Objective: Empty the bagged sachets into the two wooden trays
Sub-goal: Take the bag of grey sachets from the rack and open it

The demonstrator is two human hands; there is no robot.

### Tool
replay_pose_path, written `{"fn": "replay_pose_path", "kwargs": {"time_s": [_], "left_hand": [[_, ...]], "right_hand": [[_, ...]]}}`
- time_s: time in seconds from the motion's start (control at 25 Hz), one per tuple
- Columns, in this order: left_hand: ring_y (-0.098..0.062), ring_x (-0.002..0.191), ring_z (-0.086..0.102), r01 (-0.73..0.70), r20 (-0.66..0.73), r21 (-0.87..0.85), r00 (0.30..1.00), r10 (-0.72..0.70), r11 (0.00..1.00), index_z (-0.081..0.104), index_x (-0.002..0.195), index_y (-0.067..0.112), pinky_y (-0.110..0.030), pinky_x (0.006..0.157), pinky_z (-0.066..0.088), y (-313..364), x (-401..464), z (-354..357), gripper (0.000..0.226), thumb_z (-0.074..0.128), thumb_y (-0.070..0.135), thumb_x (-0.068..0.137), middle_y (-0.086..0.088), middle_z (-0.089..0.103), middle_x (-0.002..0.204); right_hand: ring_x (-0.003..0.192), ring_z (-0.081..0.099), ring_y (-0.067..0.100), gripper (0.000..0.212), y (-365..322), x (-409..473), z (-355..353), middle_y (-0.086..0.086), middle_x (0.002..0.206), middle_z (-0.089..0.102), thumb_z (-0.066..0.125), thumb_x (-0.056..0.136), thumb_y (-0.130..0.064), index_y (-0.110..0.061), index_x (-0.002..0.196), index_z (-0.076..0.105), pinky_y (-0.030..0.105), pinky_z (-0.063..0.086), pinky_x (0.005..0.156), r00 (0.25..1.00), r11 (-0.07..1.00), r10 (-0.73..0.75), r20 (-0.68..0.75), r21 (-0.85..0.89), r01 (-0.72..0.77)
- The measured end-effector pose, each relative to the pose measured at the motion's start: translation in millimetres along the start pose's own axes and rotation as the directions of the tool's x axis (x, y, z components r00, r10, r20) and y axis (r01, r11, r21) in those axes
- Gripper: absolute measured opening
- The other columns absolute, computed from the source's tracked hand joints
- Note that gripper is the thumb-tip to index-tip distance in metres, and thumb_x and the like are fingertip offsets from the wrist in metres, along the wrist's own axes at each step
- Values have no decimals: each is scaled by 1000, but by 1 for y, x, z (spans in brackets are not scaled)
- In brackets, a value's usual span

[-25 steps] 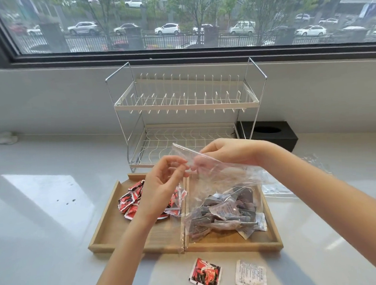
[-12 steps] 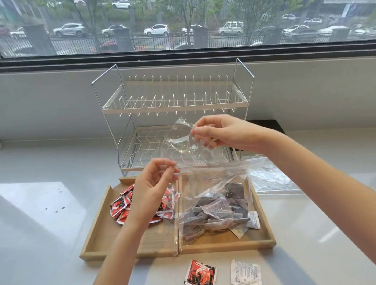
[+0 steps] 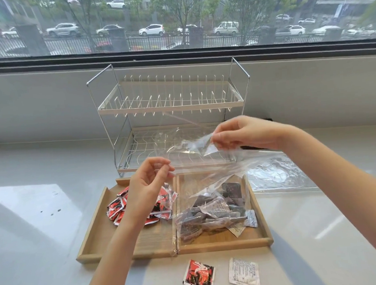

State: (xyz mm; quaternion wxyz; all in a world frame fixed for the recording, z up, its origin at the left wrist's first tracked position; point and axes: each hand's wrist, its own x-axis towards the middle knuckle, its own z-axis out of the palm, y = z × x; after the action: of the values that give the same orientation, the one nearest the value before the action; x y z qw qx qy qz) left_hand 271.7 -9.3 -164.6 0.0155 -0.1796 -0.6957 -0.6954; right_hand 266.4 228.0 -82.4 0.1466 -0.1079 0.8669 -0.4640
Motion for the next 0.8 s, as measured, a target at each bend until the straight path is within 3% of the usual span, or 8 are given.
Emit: {"fn": "replay_pose_path", "kwargs": {"time_s": [0.08,0.2,0.36,0.44,0.56,0.72,0.8], "left_hand": [[-1,65,63,7,-7,-3,1000,-7,1000,58,85,15,-12,64,51,-1,1,-1,13,52,3,86,3,65,75],[-2,67,63,17,7,5,1000,-17,1000,59,85,17,-15,67,54,-2,2,-2,13,52,5,86,10,68,71],[-1,67,63,6,2,12,1000,-6,1000,58,85,16,-13,67,52,-2,1,-1,14,52,4,86,1,65,77],[-1,68,64,8,6,8,1000,-8,1000,58,85,16,-13,67,52,-1,1,-1,13,52,4,86,0,64,79],[0,67,64,10,8,7,1000,-10,1000,58,85,16,-12,66,52,-2,0,-2,14,52,4,86,0,64,79],[-2,67,63,19,-9,-17,1000,-19,1000,59,85,16,-15,67,54,-4,3,-4,13,52,5,86,7,67,72],[-2,66,63,18,-17,-17,1000,-18,1000,58,86,15,-16,67,54,-3,4,-4,12,52,5,86,5,67,74]], "right_hand": [[64,59,-1,14,-14,-7,-8,-8,73,66,54,88,-23,-17,88,67,15,46,67,996,996,-66,-61,-72,62],[83,66,5,21,-18,-10,-12,1,93,72,54,87,-32,-19,95,68,21,49,87,994,984,-68,-86,-173,52],[97,66,8,43,8,-6,-12,1,105,70,36,88,-48,-20,104,65,24,48,94,994,994,82,-72,-69,-87],[99,64,0,47,25,-9,-15,-7,108,68,34,84,-53,-23,105,64,22,45,96,988,987,154,5,-48,-154],[80,61,-6,28,42,-17,-17,-19,85,67,44,86,-47,-31,90,67,20,43,86,979,975,191,65,-128,-181],[65,51,6,18,41,-24,-25,-12,67,58,53,89,-30,-23,78,67,23,40,75,984,989,134,-115,-39,-140],[57,51,2,17,29,-26,-29,-10,63,57,54,88,-27,-20,80,67,16,43,67,971,995,95,-217,4,-96]]}}
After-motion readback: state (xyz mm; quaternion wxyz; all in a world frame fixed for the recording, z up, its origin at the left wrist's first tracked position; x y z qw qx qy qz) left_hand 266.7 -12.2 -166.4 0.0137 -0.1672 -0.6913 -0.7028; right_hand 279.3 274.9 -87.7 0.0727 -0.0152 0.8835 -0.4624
